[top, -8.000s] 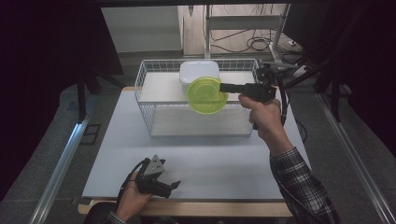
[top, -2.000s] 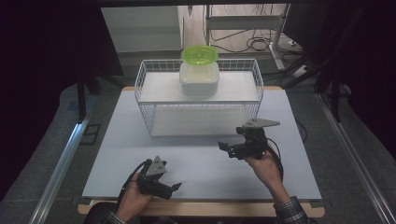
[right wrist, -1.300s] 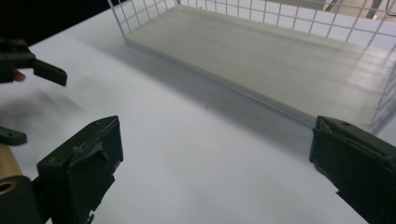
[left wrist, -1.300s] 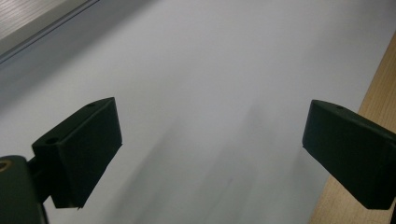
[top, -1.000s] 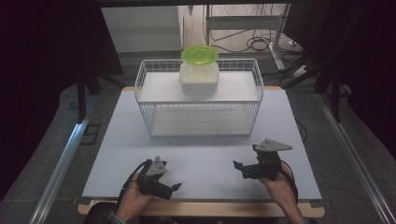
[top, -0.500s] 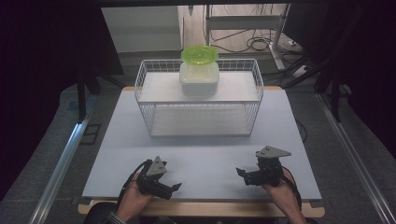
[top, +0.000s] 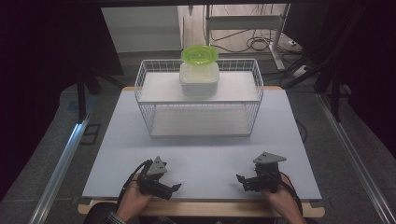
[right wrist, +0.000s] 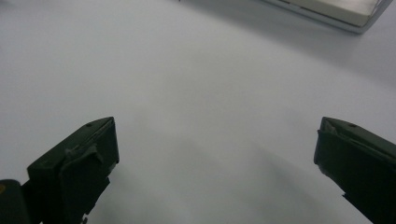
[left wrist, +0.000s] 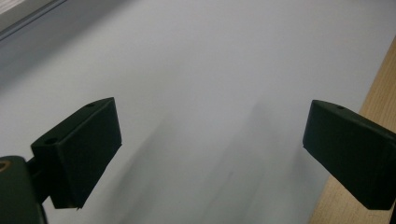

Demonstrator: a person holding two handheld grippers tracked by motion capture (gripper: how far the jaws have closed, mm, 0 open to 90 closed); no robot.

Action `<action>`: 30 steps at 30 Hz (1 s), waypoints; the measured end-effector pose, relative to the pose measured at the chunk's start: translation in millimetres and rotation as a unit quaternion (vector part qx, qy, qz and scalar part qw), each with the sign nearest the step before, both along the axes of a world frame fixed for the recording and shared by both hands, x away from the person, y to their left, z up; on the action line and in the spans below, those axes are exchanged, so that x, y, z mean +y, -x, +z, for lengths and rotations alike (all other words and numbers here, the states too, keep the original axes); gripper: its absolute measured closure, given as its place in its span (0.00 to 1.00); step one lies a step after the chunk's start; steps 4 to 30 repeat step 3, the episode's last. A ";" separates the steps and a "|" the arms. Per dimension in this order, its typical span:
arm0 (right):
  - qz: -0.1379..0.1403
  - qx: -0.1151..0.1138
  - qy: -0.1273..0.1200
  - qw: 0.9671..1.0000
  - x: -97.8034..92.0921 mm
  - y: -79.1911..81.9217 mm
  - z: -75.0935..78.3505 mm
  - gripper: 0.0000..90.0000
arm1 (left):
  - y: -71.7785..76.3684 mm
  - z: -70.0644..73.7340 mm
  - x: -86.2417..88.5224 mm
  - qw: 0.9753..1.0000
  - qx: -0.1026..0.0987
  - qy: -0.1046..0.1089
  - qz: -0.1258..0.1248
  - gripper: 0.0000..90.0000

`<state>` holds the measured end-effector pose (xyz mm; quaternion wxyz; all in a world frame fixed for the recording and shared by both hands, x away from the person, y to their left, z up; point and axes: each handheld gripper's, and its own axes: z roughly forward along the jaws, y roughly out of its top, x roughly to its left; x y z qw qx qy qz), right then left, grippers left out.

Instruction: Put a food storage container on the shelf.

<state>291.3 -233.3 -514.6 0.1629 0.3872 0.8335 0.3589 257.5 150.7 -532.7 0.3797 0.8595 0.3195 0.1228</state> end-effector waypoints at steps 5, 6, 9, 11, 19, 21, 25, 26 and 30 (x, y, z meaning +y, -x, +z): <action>-0.001 0.005 0.002 1.000 0.2 0.1 -2.4 0.00 | -0.6 -0.1 -0.3 1.000 0.002 -0.001 0.002 0.04; -0.001 0.005 0.002 1.000 0.2 0.1 -2.4 0.00 | -0.6 -0.1 -0.3 1.000 0.002 -0.001 0.002 0.04; -0.001 0.005 0.002 1.000 0.2 0.1 -2.4 0.00 | -0.6 -0.1 -0.3 1.000 0.002 -0.001 0.002 0.04; -0.001 0.005 0.002 1.000 0.2 0.1 -2.4 0.00 | -0.6 -0.1 -0.3 1.000 0.002 -0.001 0.002 0.04; -0.001 0.005 0.002 1.000 0.2 0.1 -2.4 0.00 | -0.6 -0.1 -0.3 1.000 0.002 -0.001 0.002 0.04; -0.001 0.005 0.002 1.000 0.2 0.1 -2.4 0.00 | -0.6 -0.1 -0.3 1.000 0.002 -0.001 0.002 0.04; -0.001 0.005 0.002 1.000 0.2 0.1 -2.4 0.00 | -0.6 -0.1 -0.3 1.000 0.002 -0.001 0.002 0.04; -0.001 0.005 0.002 1.000 0.2 0.1 -2.4 0.00 | -0.6 -0.1 -0.3 1.000 0.002 -0.001 0.002 0.04; -0.001 0.005 0.002 1.000 0.2 0.1 -2.4 0.00 | -0.6 -0.1 -0.3 1.000 0.002 -0.001 0.002 0.04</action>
